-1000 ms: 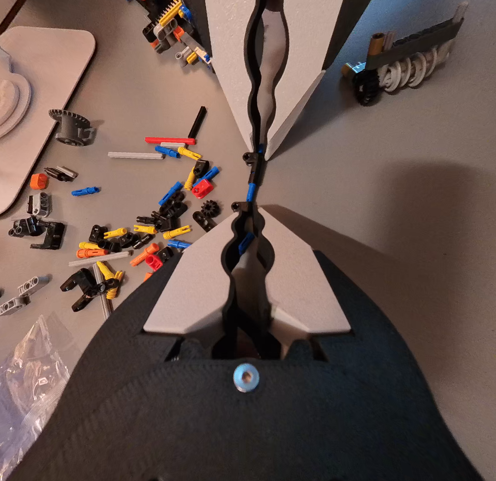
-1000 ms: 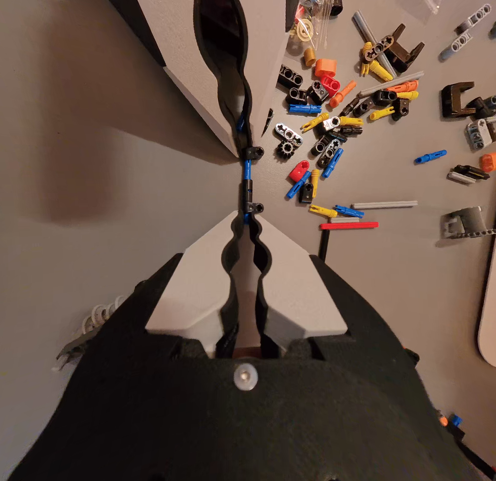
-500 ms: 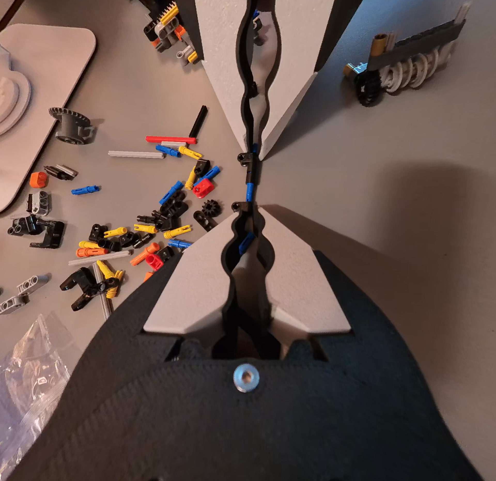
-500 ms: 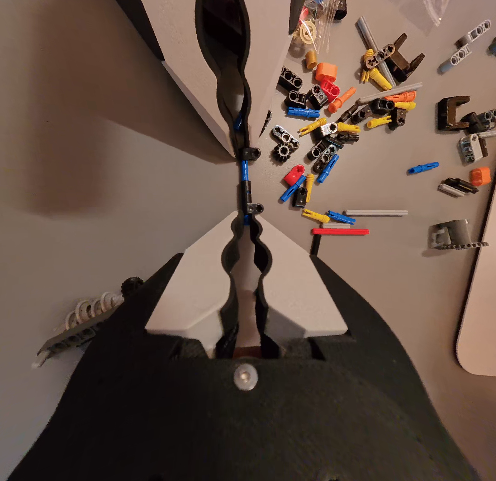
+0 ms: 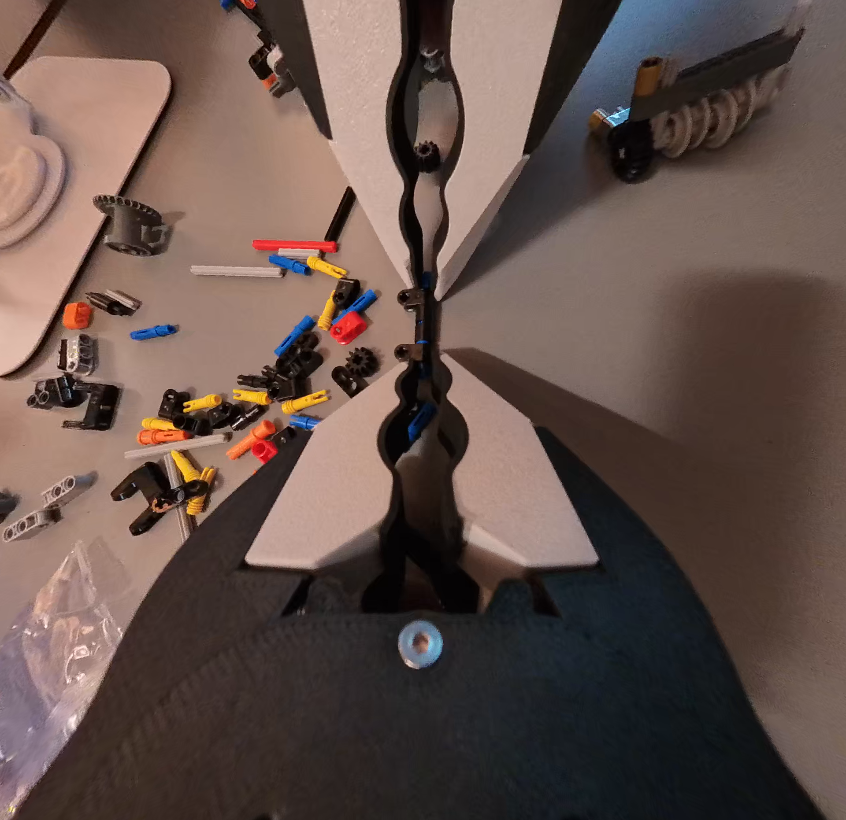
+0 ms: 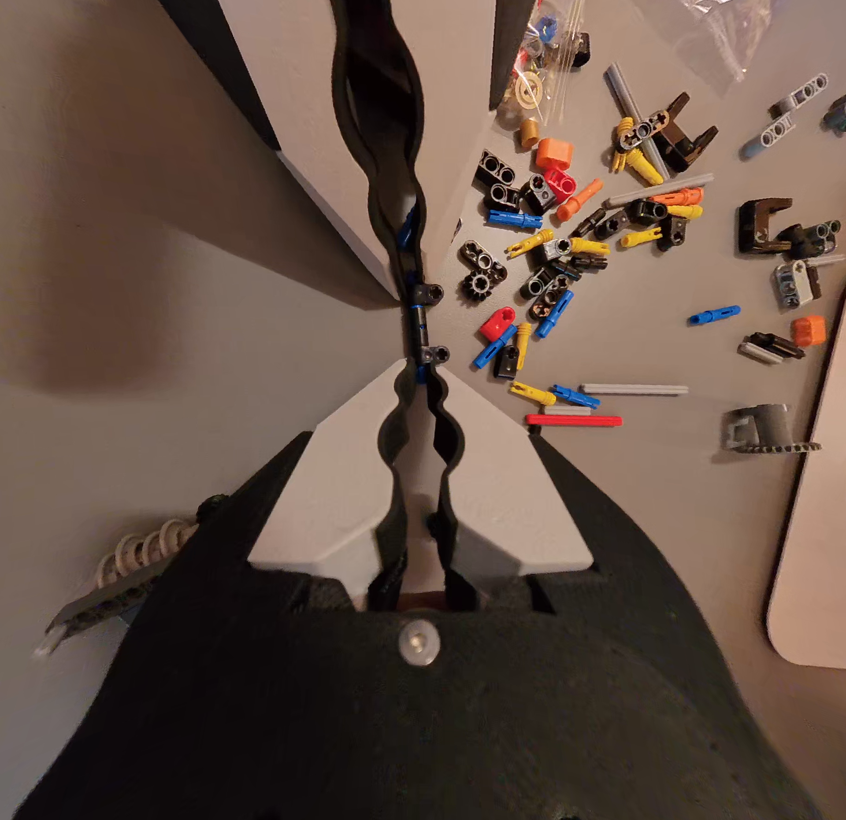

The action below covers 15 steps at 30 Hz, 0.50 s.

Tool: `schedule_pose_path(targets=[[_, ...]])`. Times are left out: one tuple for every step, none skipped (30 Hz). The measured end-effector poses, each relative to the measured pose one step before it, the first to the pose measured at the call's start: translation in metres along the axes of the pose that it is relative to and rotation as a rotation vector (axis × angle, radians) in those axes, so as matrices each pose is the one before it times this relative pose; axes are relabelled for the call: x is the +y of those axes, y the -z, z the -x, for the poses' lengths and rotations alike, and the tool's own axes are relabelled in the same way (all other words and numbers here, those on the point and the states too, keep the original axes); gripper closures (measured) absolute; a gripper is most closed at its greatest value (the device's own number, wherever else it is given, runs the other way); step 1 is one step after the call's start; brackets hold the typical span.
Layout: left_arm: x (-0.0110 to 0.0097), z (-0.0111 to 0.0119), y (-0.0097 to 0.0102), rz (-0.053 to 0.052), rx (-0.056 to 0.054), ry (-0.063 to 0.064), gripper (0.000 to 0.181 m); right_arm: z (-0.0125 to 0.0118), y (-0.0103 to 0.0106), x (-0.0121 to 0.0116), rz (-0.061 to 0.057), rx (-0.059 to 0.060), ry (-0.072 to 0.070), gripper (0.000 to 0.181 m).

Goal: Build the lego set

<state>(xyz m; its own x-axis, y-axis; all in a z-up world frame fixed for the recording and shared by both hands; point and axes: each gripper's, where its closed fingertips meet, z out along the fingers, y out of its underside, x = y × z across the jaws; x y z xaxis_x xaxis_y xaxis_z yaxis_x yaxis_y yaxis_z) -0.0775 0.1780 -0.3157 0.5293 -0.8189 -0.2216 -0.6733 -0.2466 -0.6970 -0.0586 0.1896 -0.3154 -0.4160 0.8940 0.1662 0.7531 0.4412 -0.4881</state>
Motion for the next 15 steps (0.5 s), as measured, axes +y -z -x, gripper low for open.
schedule_pose_path(targets=[[0.0,-0.00001,0.00008,-0.0001,0.0033,0.003,0.178,-0.00002,0.0,-0.00003,-0.0007,0.0014,-0.0019,0.18],[-0.00005,0.00004,-0.00012,0.0,0.005,0.0054,0.178,-0.00003,0.0,-0.00008,0.0012,0.0024,0.0002,0.18],[-0.00007,0.00004,0.00003,0.0002,0.0006,-0.0002,0.178,0.00007,0.00004,-0.00001,-0.0025,0.0014,-0.0028,0.18],[-0.00006,-0.00003,0.00003,-0.0003,-0.0008,-0.0012,0.178,0.00003,0.00007,0.00005,-0.0065,-0.0013,-0.0081,0.18],[-0.00015,-0.00003,-0.00004,0.0005,-0.0045,-0.0044,0.178,0.00016,0.00011,-0.00002,-0.0032,0.0049,0.0022,0.18],[-0.00029,0.00005,-0.00015,0.0017,-0.0151,-0.0136,0.178,0.00002,0.00003,-0.00009,0.0007,0.0119,0.0064,0.18],[-0.00025,0.00002,-0.00028,0.0028,-0.0097,-0.0056,0.178,0.00018,0.00019,0.00017,0.002,0.0003,-0.0117,0.181],[-0.0003,0.00024,-0.00035,0.0011,0.0043,0.0102,0.179,0.0,0.00008,0.00015,-0.0019,-0.0048,-0.0096,0.181],[-0.00009,0.00005,-0.00012,0.0005,-0.0012,0.0012,0.178,-0.00005,-0.00009,-0.00015,-0.0029,-0.0056,-0.0084,0.181],[-0.0003,-0.00017,-0.00025,-0.0001,-0.0111,-0.0123,0.178,0.0,-0.0003,-0.0005,0.0036,-0.0015,-0.0026,0.181],[-0.00015,0.00004,-0.00008,0.0015,-0.0017,0.0013,0.178,0.00002,-0.00011,-0.00011,0.0064,0.0002,0.0017,0.181],[0.00001,0.00015,-0.00007,-0.0005,0.0099,0.0116,0.179,0.0,-0.00004,0.00009,0.0,0.0018,-0.0016,0.181],[-0.00004,0.00006,0.0,-0.0002,0.0031,0.0036,0.178,-0.00015,-0.00004,0.00007,-0.0104,-0.001,-0.012,0.181],[-0.00007,-0.00014,-0.00005,-0.0003,-0.0048,-0.0062,0.178,-0.00004,0.00023,0.00038,-0.011,-0.0048,-0.0126,0.181],[-0.00015,-0.00017,-0.00007,-0.0009,-0.0025,-0.0052,0.178,0.0,0.00016,0.00058,-0.0026,0.0007,-0.0015,0.18]])
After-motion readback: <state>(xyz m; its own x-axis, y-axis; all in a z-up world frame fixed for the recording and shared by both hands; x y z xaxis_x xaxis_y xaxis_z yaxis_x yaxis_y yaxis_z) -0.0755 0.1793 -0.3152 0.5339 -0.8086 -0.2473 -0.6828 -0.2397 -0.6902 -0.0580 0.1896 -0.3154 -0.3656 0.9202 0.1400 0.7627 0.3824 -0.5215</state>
